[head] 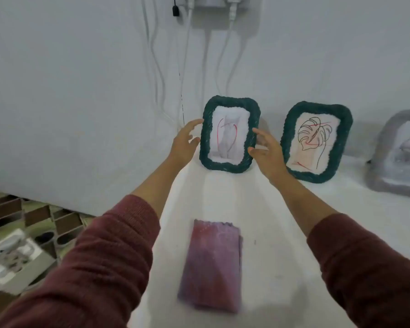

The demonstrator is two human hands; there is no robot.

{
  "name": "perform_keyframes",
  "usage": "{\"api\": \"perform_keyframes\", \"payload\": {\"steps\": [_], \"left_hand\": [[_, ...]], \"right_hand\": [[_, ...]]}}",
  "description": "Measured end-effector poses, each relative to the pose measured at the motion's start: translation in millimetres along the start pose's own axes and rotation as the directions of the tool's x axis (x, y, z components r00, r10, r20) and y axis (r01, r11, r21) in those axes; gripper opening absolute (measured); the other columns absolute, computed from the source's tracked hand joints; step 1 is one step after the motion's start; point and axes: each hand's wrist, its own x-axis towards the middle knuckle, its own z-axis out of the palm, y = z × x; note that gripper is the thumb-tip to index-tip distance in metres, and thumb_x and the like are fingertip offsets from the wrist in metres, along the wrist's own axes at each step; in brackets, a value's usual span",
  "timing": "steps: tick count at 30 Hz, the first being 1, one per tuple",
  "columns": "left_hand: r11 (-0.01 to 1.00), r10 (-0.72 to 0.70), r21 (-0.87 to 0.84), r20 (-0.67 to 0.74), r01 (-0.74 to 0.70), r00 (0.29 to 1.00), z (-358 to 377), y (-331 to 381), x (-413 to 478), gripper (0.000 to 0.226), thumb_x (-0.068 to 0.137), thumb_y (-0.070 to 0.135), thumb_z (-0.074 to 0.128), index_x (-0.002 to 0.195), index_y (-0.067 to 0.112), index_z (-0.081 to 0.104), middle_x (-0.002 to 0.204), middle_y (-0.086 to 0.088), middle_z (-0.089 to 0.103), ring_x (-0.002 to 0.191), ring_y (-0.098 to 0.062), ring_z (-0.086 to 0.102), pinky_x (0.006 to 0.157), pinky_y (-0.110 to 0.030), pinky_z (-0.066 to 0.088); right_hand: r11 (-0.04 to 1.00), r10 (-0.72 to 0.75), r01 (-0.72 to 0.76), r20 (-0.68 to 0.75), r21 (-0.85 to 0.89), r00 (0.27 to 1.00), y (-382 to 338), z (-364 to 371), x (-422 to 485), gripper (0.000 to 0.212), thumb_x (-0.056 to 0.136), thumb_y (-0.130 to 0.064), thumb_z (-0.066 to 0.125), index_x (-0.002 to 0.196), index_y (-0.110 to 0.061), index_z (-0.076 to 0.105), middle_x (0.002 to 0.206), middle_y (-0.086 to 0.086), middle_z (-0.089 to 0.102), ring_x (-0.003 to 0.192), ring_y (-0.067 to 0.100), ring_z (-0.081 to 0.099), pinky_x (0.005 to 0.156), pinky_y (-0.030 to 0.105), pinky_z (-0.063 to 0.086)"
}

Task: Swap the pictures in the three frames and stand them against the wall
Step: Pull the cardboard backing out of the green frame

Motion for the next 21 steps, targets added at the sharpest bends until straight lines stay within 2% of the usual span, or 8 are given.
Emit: {"api": "perform_keyframes", "payload": {"steps": [2,6,9,11,14,17,18,21], "left_hand": [[1.0,-0.01,-0.011,0.003,0.01,1.0,0,-3,5,0.045,0.092,-0.007,0.039,0.132,0.012,0.047,0.14,-0.004,0.043,0.129,-0.02,0.038,0.108,-0.034,0.036],[1.0,-0.005,-0.019,-0.012,0.005,1.0,3,-12,8,0.044,0.089,-0.01,0.045,0.128,0.011,0.052,0.129,-0.008,0.053,0.112,-0.016,0.049,0.086,-0.013,0.047],[1.0,0.012,0.02,-0.015,-0.012,1.0,3,-14,10,0.048,0.087,-0.01,0.049,0.129,0.013,0.051,0.114,-0.004,0.056,0.096,-0.015,0.053,0.072,0.0,0.045],[0.999,0.008,0.045,-0.022,-0.007,1.0,5,-15,10,0.05,0.086,-0.01,0.051,0.13,0.015,0.051,0.108,-0.004,0.057,0.088,-0.015,0.053,0.067,0.001,0.043],[0.998,-0.01,0.055,-0.034,0.012,0.999,5,-10,8,0.052,0.085,-0.01,0.052,0.129,0.017,0.051,0.102,-0.005,0.056,0.075,-0.014,0.051,0.064,0.0,0.043],[0.997,-0.003,0.073,-0.038,0.006,0.999,6,0,4,0.053,0.085,-0.009,0.052,0.13,0.02,0.051,0.101,-0.005,0.055,0.071,-0.01,0.051,0.062,0.0,0.044],[0.997,0.001,0.077,-0.046,0.003,0.999,6,6,4,0.052,0.085,-0.008,0.052,0.129,0.02,0.051,0.1,-0.005,0.055,0.07,-0.007,0.05,0.062,0.0,0.044],[0.997,0.06,0.048,-0.043,-0.058,0.997,18,47,-13,0.052,0.085,-0.006,0.053,0.129,0.021,0.051,0.1,-0.004,0.054,0.069,-0.006,0.05,0.06,-0.002,0.045]], "right_hand": [[1.0,-0.005,0.005,-0.016,-0.002,1.0,0,1,3,0.049,0.083,0.012,0.055,0.124,-0.016,0.055,0.131,0.011,0.052,0.117,0.023,0.051,0.084,0.023,0.056],[0.998,-0.011,0.007,-0.061,-0.067,0.998,1,8,2,0.044,0.083,0.01,0.056,0.119,-0.014,0.06,0.125,0.004,0.056,0.112,0.025,0.054,0.09,0.033,0.054],[0.997,-0.014,0.008,-0.089,-0.071,0.996,-2,10,0,0.042,0.084,0.009,0.055,0.121,-0.011,0.059,0.124,-0.002,0.054,0.087,-0.001,0.06,0.074,0.01,0.052],[0.998,-0.007,0.002,-0.091,-0.062,0.996,-4,10,-2,0.042,0.085,0.009,0.054,0.123,-0.009,0.057,0.123,-0.004,0.052,0.073,-0.009,0.06,0.067,0.004,0.05],[0.999,0.012,-0.016,-0.084,-0.045,0.996,-7,7,-4,0.042,0.085,0.009,0.054,0.123,-0.011,0.057,0.128,0.002,0.054,0.078,-0.001,0.059,0.071,0.005,0.05],[0.999,0.019,-0.021,-0.053,-0.042,0.998,-21,-2,-11,0.043,0.085,0.008,0.055,0.122,-0.015,0.058,0.129,0.006,0.054,0.075,0.003,0.06,0.082,0.022,0.056],[0.999,0.019,-0.021,-0.054,-0.041,0.998,-26,-6,-13,0.043,0.085,0.007,0.056,0.121,-0.015,0.059,0.128,0.006,0.054,0.077,0.004,0.059,0.082,0.022,0.056],[0.998,-0.039,0.036,-0.081,-0.042,0.996,-51,-46,-37,0.043,0.084,0.007,0.058,0.121,-0.014,0.059,0.125,0.0,0.056,0.102,0.009,0.052,0.091,0.021,0.05]]}}
